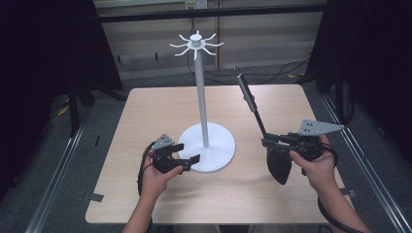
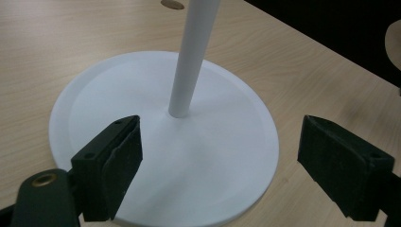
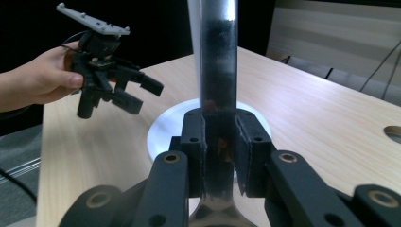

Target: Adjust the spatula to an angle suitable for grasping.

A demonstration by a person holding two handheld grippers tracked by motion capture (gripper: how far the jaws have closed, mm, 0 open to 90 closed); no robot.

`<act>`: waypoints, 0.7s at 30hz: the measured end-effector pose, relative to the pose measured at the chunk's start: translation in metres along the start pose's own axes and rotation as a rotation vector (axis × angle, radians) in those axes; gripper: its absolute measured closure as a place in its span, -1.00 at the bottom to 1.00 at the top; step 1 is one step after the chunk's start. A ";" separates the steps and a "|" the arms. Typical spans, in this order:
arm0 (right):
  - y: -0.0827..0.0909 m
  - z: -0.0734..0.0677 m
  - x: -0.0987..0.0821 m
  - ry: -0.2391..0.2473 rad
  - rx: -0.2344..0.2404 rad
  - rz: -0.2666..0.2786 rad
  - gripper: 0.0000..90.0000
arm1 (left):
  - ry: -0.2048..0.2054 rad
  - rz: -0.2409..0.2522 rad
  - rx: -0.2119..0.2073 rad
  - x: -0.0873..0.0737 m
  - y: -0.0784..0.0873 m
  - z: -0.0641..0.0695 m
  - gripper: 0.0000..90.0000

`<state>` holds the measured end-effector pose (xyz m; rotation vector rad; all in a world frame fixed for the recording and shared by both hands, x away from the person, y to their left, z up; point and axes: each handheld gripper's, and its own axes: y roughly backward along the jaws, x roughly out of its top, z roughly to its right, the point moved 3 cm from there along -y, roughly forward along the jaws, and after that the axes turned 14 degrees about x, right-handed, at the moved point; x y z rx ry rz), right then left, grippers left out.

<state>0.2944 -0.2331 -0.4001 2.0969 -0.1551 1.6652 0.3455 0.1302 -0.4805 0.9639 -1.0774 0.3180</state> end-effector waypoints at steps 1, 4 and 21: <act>0.000 0.000 0.000 0.000 0.000 0.000 0.68 | 0.000 0.000 0.002 0.000 0.000 0.000 -0.67; 0.000 0.002 0.004 0.001 -0.012 0.003 0.68 | -0.005 -0.004 0.004 -0.001 0.000 -0.001 -0.68; -0.001 0.010 0.020 -0.003 -0.018 0.043 0.68 | -0.021 -0.023 0.035 -0.006 0.002 -0.007 -0.73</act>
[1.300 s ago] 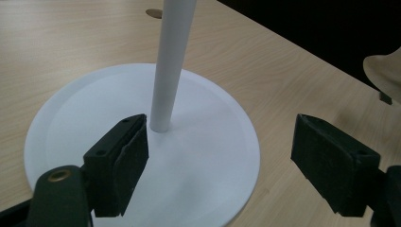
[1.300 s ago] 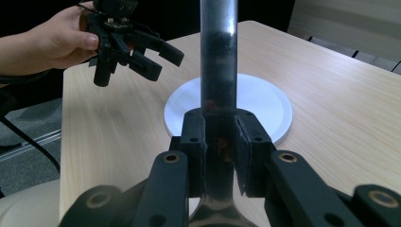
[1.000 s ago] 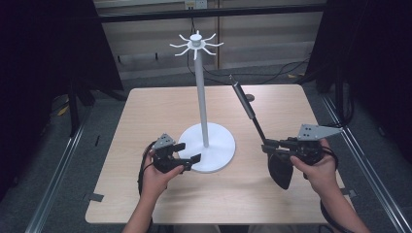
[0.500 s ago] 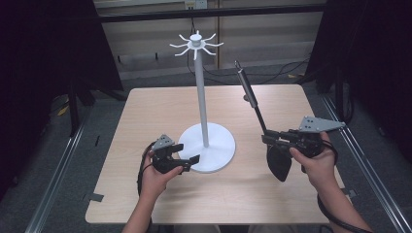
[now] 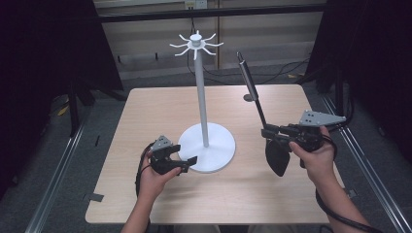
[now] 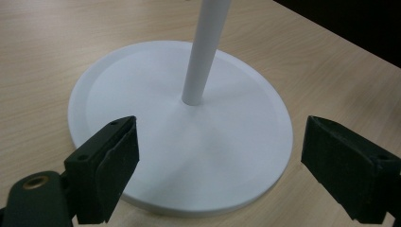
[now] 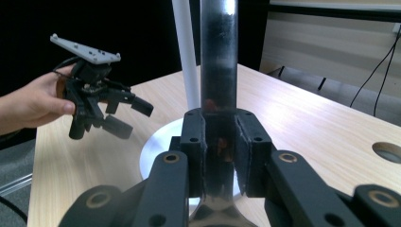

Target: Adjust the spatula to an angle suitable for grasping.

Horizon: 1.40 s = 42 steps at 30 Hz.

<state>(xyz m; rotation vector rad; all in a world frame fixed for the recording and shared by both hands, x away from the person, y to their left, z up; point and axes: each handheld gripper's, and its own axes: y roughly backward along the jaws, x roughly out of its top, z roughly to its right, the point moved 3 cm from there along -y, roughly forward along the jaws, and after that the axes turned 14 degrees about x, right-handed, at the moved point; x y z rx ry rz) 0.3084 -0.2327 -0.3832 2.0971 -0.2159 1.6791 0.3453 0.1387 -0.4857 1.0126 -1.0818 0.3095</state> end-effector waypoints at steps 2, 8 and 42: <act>-0.001 0.000 0.003 0.002 0.002 0.005 0.69 | 0.002 0.004 0.007 0.000 0.000 -0.001 -0.73; -0.005 0.000 0.010 0.013 0.007 0.016 0.68 | -0.004 -0.003 -0.001 0.000 0.000 0.000 -0.73; -0.031 0.001 0.030 0.029 0.036 0.002 0.68 | -0.003 0.005 0.005 0.000 0.002 -0.003 -0.73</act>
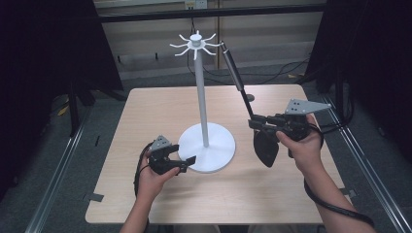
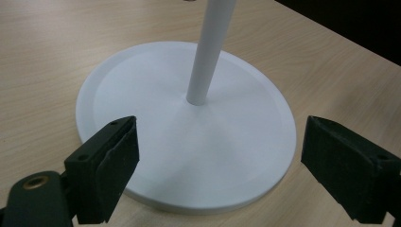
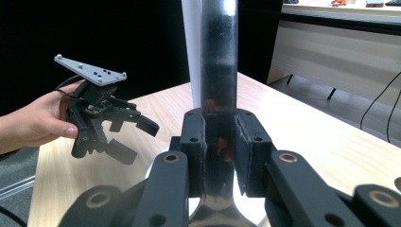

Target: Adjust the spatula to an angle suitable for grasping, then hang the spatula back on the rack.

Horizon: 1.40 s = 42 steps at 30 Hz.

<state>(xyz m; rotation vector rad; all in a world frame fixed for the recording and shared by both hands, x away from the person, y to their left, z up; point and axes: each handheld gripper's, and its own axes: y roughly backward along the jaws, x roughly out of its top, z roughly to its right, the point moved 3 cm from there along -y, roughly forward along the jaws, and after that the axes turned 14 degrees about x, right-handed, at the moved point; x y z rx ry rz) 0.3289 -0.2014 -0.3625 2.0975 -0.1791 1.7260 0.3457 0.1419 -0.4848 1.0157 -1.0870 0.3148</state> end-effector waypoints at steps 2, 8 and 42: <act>-0.001 0.000 0.000 -0.003 0.002 -0.001 0.68 | 0.000 -0.001 0.001 0.000 0.000 0.000 -0.73; -0.003 0.001 0.000 -0.003 0.008 0.005 0.68 | -0.002 -0.001 0.001 0.000 0.000 -0.001 -0.73; -0.027 0.004 -0.006 -0.015 0.025 -0.018 0.68 | -0.004 -0.004 0.011 -0.002 0.003 -0.004 -0.73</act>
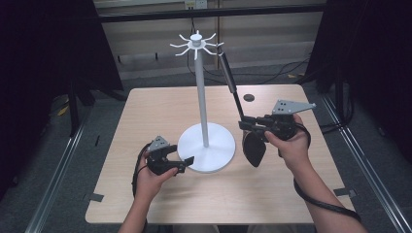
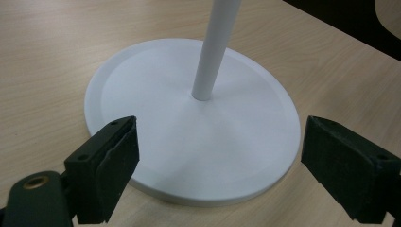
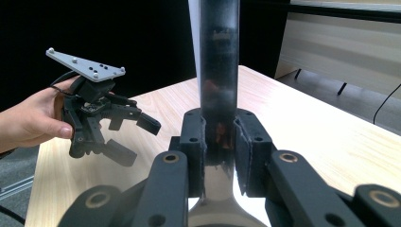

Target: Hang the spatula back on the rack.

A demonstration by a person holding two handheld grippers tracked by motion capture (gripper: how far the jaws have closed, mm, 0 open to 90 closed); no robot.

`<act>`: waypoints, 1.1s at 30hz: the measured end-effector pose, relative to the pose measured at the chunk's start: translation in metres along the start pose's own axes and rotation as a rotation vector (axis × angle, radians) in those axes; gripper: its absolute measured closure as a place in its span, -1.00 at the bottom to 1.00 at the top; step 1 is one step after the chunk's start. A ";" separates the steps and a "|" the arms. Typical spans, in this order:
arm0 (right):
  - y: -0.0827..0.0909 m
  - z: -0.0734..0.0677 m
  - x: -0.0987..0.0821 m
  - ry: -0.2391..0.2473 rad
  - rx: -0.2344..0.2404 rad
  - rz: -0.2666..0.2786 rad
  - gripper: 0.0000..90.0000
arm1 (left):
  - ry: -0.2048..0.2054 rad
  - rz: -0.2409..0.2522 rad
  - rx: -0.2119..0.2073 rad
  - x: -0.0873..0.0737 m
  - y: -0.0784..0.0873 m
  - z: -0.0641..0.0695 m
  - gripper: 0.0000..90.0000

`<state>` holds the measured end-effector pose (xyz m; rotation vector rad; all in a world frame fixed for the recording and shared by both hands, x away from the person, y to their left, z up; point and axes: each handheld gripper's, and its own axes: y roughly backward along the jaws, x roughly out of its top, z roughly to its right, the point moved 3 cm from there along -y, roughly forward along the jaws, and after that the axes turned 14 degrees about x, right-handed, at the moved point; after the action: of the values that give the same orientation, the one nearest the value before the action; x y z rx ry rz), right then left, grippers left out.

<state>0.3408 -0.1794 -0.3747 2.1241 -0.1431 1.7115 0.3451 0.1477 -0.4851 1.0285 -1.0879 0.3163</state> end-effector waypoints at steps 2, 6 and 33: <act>-0.002 0.000 0.000 -0.004 0.002 0.000 0.68 | 0.004 0.000 0.001 0.000 0.001 0.000 -0.73; -0.004 0.001 -0.001 -0.006 0.005 0.001 0.68 | 0.009 -0.002 0.004 -0.001 0.001 -0.001 -0.73; -0.025 0.000 0.001 -0.032 -0.002 -0.024 0.67 | -0.002 -0.002 -0.003 0.000 0.000 0.000 -0.73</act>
<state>0.3490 -0.1563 -0.3798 2.1436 -0.1271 1.6639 0.3443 0.1477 -0.4852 1.0272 -1.0891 0.3115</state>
